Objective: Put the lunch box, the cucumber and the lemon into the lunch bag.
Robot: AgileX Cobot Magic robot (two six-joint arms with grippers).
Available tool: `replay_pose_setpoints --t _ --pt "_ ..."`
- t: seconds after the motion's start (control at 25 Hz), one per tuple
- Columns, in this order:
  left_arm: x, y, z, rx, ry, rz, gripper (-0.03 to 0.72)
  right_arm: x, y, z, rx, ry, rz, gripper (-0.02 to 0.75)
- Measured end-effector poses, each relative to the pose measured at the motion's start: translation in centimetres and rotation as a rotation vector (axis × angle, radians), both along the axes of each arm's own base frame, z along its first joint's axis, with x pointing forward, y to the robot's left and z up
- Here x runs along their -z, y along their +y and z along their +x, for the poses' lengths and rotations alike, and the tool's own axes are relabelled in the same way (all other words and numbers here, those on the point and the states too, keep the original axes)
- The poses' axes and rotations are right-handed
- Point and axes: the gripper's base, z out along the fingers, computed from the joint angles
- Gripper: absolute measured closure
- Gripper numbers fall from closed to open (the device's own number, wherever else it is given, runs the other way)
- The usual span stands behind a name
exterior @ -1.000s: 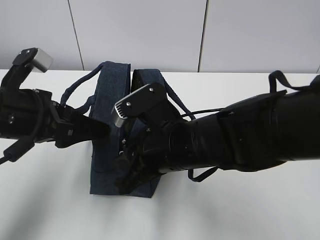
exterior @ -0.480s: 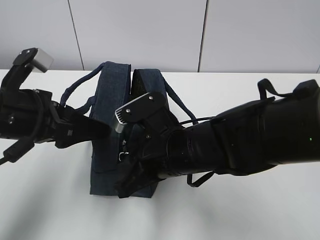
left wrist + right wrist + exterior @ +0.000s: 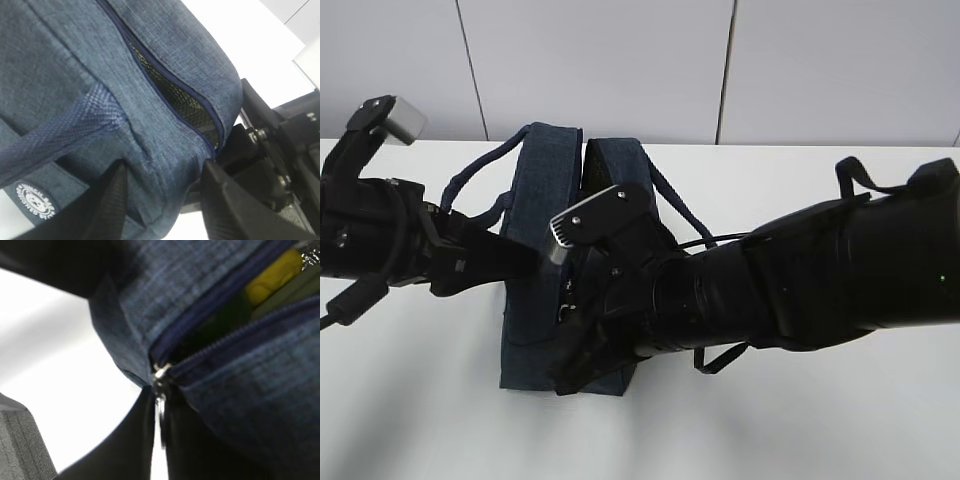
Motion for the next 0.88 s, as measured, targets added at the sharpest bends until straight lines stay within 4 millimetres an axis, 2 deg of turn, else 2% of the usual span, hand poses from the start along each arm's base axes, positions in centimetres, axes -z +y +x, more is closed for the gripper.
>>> replay_pose_setpoints --t 0.12,0.36,0.68,0.88 --pt "0.0 0.0 0.0 0.000 0.000 0.000 0.363 0.0 -0.1 0.1 0.022 0.002 -0.007 0.738" --pt "0.0 0.0 0.0 0.001 0.000 0.000 0.365 -0.1 -0.2 0.1 0.048 0.023 0.008 0.738" --pt "0.0 0.0 0.0 0.001 0.000 0.000 0.366 -3.1 -0.6 -0.3 0.076 -0.012 0.079 0.738" --pt "0.0 0.0 0.0 0.001 0.000 0.000 0.366 -3.4 -0.6 -0.8 0.080 0.034 0.128 0.738"
